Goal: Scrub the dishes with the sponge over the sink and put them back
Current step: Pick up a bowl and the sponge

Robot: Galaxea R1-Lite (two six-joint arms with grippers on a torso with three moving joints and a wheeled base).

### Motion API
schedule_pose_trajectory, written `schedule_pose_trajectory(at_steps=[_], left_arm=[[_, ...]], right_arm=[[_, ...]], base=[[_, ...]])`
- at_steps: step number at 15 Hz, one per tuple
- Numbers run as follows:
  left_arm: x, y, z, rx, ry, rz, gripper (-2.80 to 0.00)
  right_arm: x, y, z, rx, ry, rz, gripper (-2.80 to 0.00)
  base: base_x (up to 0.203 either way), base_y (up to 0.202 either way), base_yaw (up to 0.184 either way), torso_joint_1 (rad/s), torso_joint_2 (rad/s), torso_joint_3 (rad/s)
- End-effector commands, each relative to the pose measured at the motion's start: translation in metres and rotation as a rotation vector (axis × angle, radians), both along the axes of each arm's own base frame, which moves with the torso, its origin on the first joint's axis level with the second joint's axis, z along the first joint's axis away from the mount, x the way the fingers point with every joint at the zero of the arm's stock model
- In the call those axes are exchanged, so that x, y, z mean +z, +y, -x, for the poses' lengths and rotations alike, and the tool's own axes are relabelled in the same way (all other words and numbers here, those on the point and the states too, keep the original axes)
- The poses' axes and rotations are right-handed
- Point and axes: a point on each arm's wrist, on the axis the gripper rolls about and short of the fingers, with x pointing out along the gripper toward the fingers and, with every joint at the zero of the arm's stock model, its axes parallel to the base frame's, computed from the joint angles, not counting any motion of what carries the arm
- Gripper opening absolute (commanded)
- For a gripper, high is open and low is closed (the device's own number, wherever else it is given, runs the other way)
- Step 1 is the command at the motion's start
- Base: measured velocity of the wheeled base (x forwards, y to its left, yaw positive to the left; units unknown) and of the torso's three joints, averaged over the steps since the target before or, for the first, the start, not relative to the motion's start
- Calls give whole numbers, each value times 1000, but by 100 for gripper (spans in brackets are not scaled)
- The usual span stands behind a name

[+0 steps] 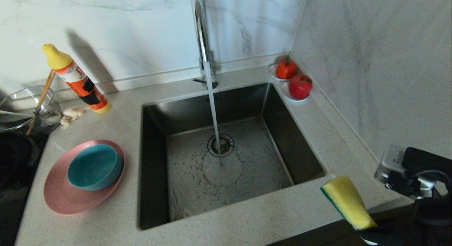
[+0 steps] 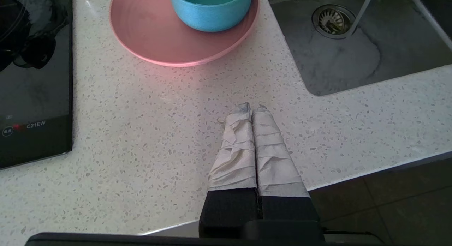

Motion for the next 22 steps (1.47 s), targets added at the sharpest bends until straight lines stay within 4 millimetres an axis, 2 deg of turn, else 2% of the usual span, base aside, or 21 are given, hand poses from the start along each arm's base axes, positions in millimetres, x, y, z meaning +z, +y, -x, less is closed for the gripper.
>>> schedule_pose_trajectory(at_steps=[1, 5, 15, 22], left_arm=[[0, 0, 0, 0, 0, 0, -280], [0, 0, 0, 0, 0, 0, -280], [0, 0, 0, 0, 0, 0, -280], [0, 0, 0, 1, 0, 0, -280]], right_arm=[[-2, 4, 3, 30, 7, 11, -280], [-4, 16, -1, 47, 16, 26, -280], [-1, 21, 4, 80, 11, 19, -280], [15, 37, -1, 88, -49, -62, -280]], base=[[0, 0, 0, 0, 0, 0], [0, 0, 0, 0, 0, 0], [0, 0, 0, 0, 0, 0], [0, 0, 0, 0, 0, 0]])
